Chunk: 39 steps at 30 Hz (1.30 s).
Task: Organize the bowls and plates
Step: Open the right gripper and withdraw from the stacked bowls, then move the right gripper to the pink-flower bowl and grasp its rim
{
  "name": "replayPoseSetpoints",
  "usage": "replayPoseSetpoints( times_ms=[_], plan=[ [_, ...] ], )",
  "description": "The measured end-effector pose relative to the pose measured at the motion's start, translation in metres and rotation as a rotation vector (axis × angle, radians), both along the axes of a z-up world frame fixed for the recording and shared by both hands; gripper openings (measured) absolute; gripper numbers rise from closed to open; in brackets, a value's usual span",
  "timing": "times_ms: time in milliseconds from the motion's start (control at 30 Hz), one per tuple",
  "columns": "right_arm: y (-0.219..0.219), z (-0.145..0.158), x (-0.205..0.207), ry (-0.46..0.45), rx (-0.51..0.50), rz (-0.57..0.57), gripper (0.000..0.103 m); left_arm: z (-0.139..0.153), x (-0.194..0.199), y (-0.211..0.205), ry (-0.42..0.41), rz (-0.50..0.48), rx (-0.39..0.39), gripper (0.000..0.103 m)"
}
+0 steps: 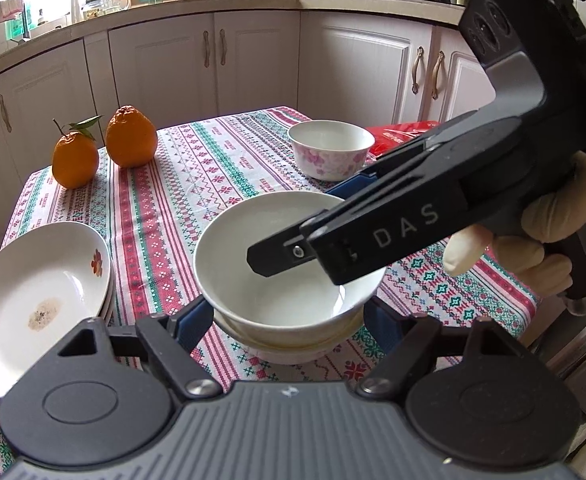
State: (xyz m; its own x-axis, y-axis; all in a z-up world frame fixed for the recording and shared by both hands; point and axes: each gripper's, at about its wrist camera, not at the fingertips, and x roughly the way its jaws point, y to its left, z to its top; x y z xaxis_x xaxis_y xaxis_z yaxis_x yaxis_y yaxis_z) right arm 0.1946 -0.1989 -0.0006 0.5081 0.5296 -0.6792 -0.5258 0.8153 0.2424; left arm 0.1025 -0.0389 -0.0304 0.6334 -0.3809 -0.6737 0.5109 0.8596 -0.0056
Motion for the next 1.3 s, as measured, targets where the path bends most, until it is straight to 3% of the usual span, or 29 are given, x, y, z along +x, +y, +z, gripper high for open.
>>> replayPoseSetpoints(
  times_ms=[500,600,933,1300],
  plan=[
    [0.002,-0.002,-0.003,-0.025,-0.021,0.004,0.073,-0.003,0.002,0.001,0.014,0.005,-0.005,0.087],
    [0.001,-0.002,-0.004,-0.031,-0.022,0.001,0.079,-0.004,0.000,-0.001,0.002,0.003,0.012,0.092],
    [-0.014,0.003,-0.021,-0.097,-0.061,-0.082,0.102,0.003,-0.009,0.007,0.010,-0.028,-0.017,0.093],
    [-0.052,0.012,-0.038,-0.170,-0.095,-0.214,0.103,0.033,-0.004,0.015,-0.029,-0.101,-0.039,0.093]
  ],
)
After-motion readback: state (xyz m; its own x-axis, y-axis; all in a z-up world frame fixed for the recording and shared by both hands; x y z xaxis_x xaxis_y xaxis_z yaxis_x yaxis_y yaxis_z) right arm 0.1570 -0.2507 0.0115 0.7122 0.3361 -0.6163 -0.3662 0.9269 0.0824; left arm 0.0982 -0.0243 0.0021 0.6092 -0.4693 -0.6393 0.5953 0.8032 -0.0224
